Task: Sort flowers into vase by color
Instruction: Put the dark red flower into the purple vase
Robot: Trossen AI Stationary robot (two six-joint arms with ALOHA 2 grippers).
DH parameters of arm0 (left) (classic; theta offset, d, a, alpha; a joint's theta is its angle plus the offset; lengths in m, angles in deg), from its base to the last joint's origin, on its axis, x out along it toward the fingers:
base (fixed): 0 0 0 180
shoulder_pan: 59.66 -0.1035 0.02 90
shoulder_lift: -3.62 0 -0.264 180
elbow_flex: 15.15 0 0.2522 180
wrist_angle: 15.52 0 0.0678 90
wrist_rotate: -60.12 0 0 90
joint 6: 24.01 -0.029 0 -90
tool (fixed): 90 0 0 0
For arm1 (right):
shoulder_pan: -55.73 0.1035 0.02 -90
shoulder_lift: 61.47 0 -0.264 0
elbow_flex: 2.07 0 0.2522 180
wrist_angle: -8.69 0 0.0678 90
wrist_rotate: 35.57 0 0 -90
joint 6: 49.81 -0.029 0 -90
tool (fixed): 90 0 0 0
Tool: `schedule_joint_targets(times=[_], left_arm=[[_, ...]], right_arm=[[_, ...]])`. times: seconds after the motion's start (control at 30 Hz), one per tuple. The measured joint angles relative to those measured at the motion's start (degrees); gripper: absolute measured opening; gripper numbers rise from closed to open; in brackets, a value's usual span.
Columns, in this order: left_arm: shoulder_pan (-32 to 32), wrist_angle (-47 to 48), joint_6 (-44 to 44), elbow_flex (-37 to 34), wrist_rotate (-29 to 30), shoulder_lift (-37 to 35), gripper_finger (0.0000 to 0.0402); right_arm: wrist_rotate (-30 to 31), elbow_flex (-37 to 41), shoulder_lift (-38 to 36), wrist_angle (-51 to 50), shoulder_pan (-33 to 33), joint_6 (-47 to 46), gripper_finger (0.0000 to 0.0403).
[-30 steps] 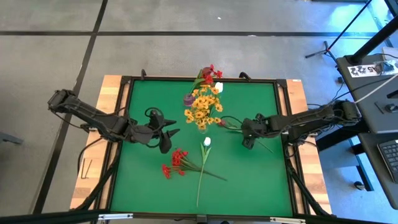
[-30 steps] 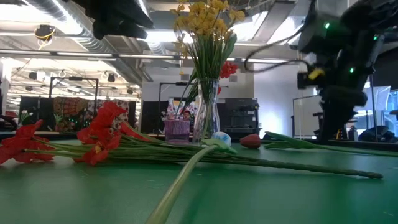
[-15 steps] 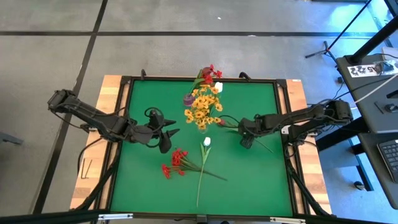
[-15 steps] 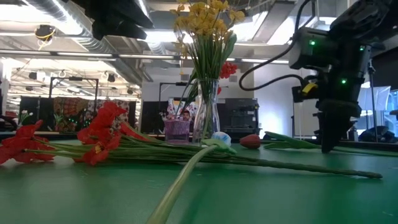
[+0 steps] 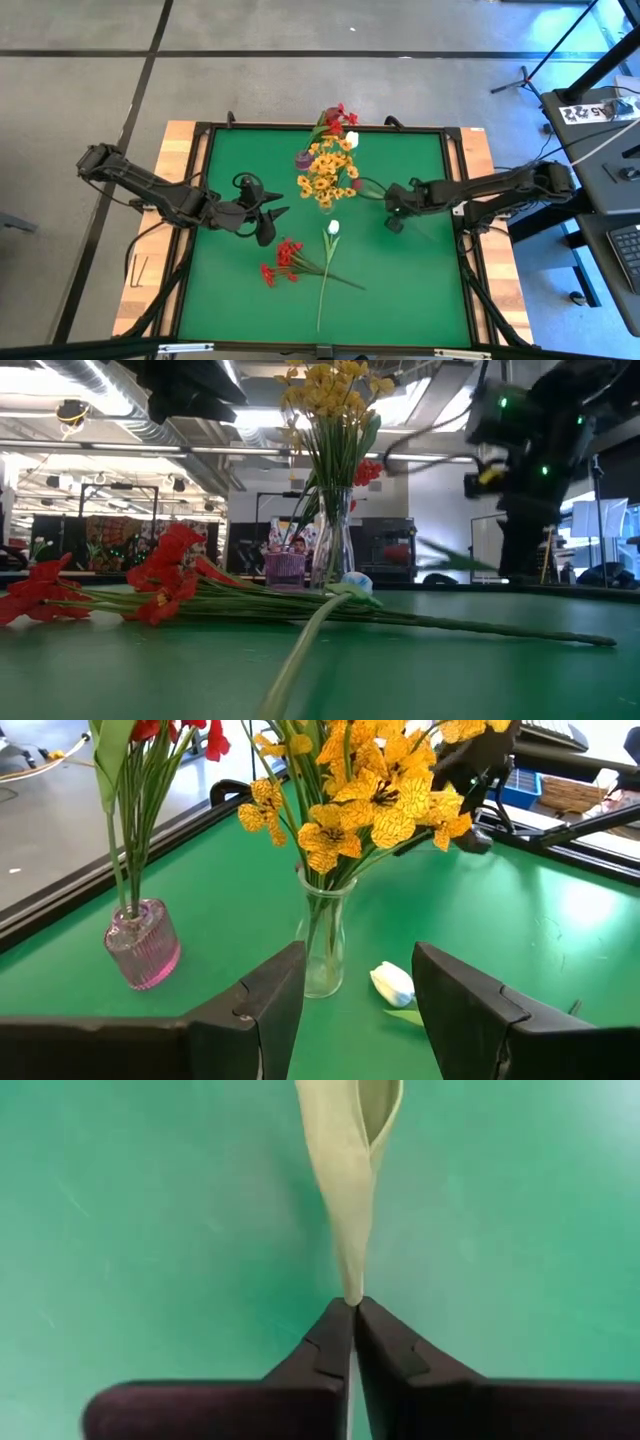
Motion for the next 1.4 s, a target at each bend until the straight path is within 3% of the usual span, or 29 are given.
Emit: schedule_joint_targets(times=[0.4, 0.67, 0.93, 1.2, 1.4], left_arm=[[0.0, -4.9, -7.1, 0.0, 7.1, 0.0, 0.0180], [0.0, -19.6, -20.5, 0.0, 8.3, -0.5, 0.0180], [0.0, -32.0, -30.1, 1.1, 7.9, -3.2, 0.0180], [0.0, -32.2, -28.4, 7.4, -8.6, -3.0, 0.0180], [-1.1, -31.9, -28.2, 11.0, -13.3, -0.7, 0.0180]], right_arm=[[11.8, -9.4, -13.8, -4.8, 0.0, -1.3, 0.0004], [15.4, -15.8, -17.5, 0.4, 0.1, 5.4, 0.0004], [6.9, -20.6, -17.7, 12.7, 0.1, 14.2, 0.0006], [-11.9, -23.9, -17.2, 25.8, 0.1, 15.1, 0.0007], [-22.0, -24.1, -14.0, 38.2, 0.1, 12.4, 0.0007]])
